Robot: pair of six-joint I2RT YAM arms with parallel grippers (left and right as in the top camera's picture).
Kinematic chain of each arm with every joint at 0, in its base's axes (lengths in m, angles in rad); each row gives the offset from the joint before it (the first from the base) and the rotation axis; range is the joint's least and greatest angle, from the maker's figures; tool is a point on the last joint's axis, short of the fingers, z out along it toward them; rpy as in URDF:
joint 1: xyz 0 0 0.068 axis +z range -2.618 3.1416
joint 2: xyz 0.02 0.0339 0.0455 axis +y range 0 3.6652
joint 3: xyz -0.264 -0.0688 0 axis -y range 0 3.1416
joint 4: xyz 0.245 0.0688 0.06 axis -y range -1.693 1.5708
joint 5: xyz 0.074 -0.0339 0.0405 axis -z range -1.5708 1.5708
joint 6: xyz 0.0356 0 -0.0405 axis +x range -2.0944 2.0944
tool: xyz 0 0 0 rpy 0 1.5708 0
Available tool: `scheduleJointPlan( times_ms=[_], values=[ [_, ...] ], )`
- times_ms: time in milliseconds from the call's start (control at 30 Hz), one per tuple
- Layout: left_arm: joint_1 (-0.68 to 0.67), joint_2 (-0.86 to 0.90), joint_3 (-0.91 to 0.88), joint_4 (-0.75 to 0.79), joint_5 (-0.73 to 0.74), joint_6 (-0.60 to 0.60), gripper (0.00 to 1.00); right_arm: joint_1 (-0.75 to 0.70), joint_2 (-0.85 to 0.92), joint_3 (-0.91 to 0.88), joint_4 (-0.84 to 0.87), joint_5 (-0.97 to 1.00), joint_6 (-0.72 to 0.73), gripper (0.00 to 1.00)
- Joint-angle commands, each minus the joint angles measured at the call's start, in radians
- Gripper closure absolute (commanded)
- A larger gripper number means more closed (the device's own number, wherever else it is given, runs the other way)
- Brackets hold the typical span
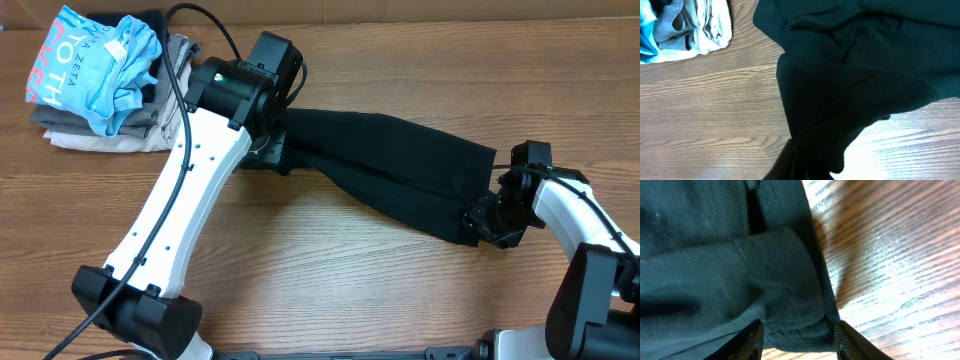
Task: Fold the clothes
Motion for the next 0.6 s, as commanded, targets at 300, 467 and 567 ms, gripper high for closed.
scheduleJointPlan(
  times_ms=[300,467,567],
  values=[
    [0.004,0.001,0.022,0.01,-0.014,0.0,0.96,0.014,0.005,-0.006,0.013,-0.011,-0.003,0.51],
    [0.003,0.002,0.021,0.027,0.003,0.0,0.96,0.055,0.026,-0.006,0.02,-0.024,-0.006,0.51],
    [0.006,0.002,0.021,0.031,0.015,0.0,0.96,0.075,0.045,-0.006,0.028,-0.024,-0.006,0.51]
  ],
)
